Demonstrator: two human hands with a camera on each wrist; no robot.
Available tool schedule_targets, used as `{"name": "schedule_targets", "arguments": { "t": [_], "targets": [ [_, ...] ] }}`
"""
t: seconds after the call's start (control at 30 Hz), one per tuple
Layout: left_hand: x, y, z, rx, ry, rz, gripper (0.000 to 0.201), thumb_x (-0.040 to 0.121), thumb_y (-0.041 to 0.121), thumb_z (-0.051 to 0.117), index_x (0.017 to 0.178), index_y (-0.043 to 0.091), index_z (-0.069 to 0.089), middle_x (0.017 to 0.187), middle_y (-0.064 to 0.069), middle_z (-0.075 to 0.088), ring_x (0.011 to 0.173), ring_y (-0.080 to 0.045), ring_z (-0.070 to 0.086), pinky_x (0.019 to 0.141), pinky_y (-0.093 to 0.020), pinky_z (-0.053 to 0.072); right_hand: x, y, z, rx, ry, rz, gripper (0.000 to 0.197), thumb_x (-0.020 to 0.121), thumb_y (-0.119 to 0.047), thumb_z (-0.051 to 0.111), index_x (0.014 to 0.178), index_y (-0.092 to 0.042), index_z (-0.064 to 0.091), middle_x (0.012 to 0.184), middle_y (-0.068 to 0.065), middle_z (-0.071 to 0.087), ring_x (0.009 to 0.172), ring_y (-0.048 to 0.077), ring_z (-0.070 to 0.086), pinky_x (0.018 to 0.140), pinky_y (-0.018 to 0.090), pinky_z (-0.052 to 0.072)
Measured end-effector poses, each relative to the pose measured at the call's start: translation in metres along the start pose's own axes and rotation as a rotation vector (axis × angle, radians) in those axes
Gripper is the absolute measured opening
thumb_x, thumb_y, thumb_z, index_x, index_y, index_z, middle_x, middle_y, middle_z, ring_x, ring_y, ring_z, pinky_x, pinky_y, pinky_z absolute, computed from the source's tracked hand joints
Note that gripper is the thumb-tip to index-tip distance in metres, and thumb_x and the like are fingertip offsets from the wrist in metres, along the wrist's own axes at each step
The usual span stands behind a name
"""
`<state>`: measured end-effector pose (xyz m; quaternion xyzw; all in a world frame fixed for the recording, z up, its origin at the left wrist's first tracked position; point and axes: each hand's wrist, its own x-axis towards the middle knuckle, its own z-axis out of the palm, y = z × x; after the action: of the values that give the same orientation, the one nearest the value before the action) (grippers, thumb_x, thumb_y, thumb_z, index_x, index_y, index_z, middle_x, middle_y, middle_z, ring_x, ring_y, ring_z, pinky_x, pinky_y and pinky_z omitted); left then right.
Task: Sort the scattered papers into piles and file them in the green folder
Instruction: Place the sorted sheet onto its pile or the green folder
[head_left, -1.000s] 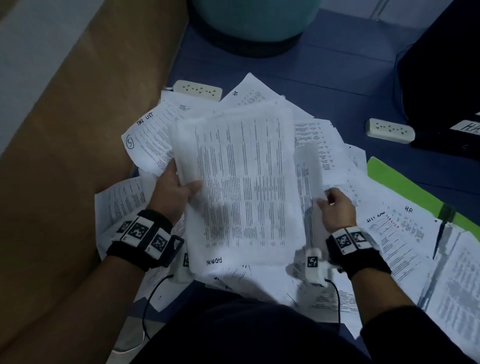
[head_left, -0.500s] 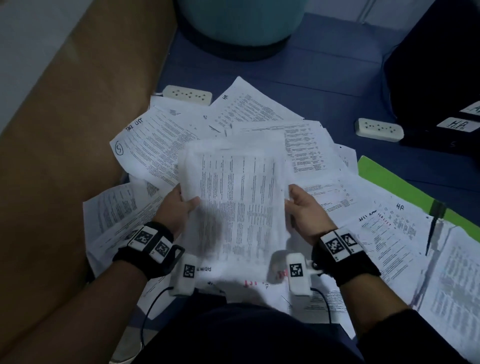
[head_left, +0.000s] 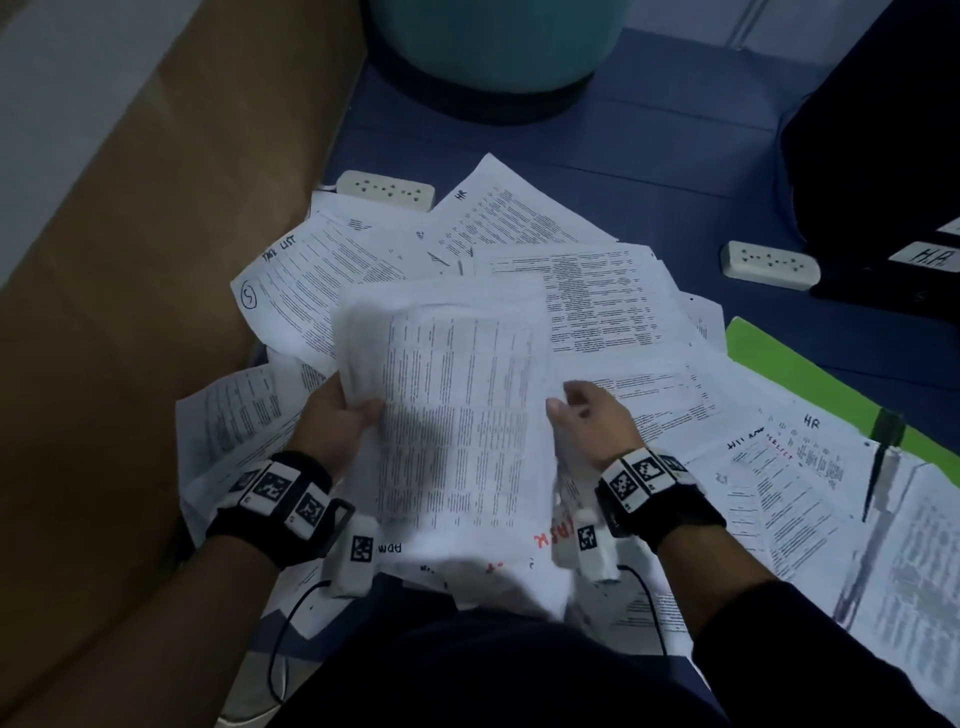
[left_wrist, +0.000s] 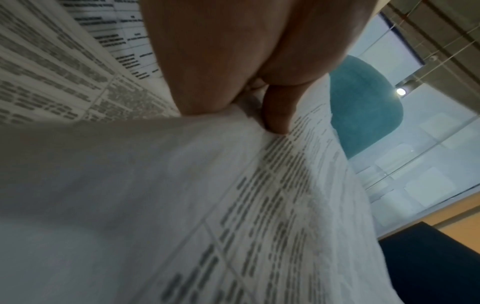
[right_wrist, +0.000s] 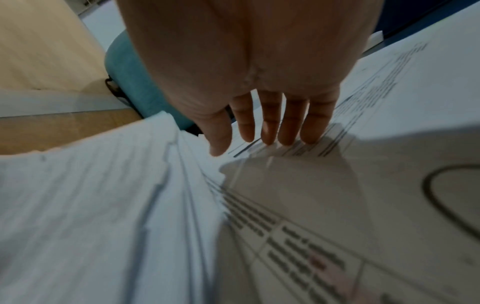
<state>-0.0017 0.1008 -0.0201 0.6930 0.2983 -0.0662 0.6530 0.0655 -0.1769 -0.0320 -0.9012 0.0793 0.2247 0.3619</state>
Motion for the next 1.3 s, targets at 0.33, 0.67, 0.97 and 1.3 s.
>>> {"name": "schedule_targets", "arguments": {
  "t": [0.33, 0.67, 0.97, 1.3],
  "targets": [
    [-0.02, 0.082, 0.027, -0.059, -0.091, 0.303, 0.036, 0.081, 0.008, 0.057, 0.112, 0.025, 0.054, 0.118, -0.002, 0.065, 0.109, -0.02, 0.062, 0.094, -0.047, 0.05, -0.036, -0.053, -0.057, 0.549, -0.072, -0.283, 0.035, 0.086, -0.012, 0.067, 0.118, -0.011, 0.055, 0.108, -0.003, 0.068, 0.096, 0.008, 0.067, 0.082, 0.029, 0.054],
    [-0.045, 0.11, 0.047, -0.046, -0.244, 0.38, 0.032, 0.094, 0.006, 0.052, 0.124, 0.017, 0.047, 0.101, -0.002, 0.073, 0.093, -0.021, 0.07, 0.08, -0.043, 0.056, -0.076, -0.057, -0.122, 0.776, 0.102, -0.558, 0.038, 0.088, 0.016, 0.047, 0.101, -0.019, 0.055, 0.089, -0.014, 0.072, 0.086, 0.006, 0.067, 0.073, 0.024, 0.053],
    [-0.075, 0.118, 0.084, -0.091, -0.147, 0.601, 0.044, 0.085, -0.008, 0.056, 0.113, 0.025, 0.05, 0.11, 0.007, 0.064, 0.106, -0.008, 0.061, 0.092, -0.028, 0.05, -0.092, -0.031, -0.146, 0.76, 0.264, -0.59, 0.035, 0.081, 0.008, 0.059, 0.105, -0.017, 0.061, 0.099, -0.005, 0.072, 0.1, 0.016, 0.066, 0.089, 0.031, 0.051],
    [-0.066, 0.062, 0.134, 0.096, -0.077, 0.532, 0.037, 0.09, -0.01, 0.047, 0.121, 0.009, 0.041, 0.098, 0.02, 0.053, 0.09, -0.009, 0.053, 0.07, -0.013, 0.044, -0.065, 0.027, -0.106, 0.54, 0.286, -0.366, 0.024, 0.086, -0.009, 0.063, 0.107, -0.018, 0.055, 0.098, -0.005, 0.064, 0.095, 0.015, 0.061, 0.093, 0.043, 0.048]
  ]
}}
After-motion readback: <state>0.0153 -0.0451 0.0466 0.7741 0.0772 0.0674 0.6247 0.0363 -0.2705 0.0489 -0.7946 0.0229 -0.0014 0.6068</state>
